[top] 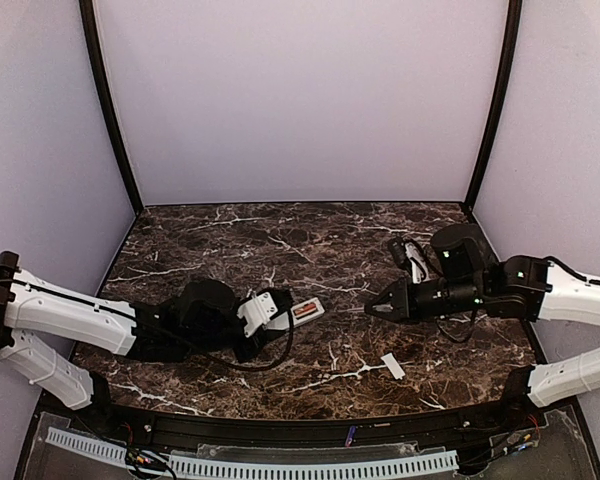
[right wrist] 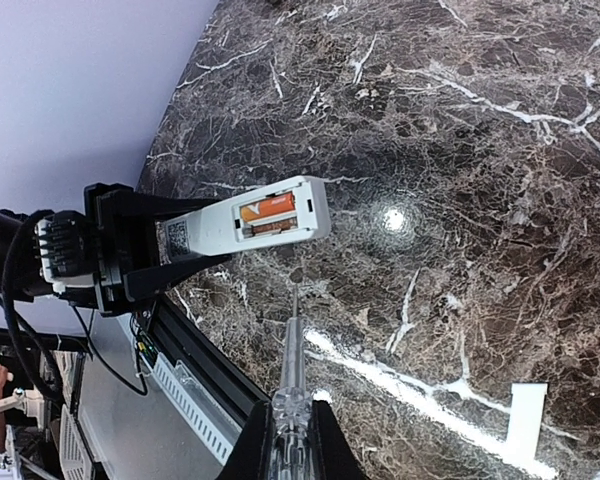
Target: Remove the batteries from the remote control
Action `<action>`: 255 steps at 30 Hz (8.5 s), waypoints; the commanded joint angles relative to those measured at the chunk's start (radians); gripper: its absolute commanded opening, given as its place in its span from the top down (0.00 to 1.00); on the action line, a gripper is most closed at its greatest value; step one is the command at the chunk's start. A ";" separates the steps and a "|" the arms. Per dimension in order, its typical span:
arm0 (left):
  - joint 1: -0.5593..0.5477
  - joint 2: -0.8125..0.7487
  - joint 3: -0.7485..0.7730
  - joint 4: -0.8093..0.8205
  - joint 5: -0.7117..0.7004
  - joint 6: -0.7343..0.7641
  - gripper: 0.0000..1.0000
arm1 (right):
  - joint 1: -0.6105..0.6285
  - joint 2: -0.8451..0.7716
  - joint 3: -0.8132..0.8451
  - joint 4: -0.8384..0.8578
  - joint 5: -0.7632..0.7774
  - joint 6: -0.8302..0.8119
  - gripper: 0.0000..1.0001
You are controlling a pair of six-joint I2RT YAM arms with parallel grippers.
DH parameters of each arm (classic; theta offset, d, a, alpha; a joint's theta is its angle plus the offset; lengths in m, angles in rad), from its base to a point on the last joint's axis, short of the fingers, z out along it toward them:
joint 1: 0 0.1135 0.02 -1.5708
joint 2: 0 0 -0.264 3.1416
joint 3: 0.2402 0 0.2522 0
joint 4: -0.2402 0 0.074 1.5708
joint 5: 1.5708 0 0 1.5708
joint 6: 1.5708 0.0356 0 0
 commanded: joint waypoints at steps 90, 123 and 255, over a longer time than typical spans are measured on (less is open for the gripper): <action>-0.079 -0.161 0.136 -0.227 -0.013 0.179 1.00 | 0.074 0.247 0.299 0.031 -0.078 -0.223 1.00; 0.019 -0.156 0.058 -0.089 0.090 0.318 1.00 | 0.067 0.196 0.380 -0.218 0.060 -0.244 1.00; 0.016 -0.172 0.068 -0.148 0.242 0.344 1.00 | 0.060 0.347 0.131 0.304 -0.343 -0.114 1.00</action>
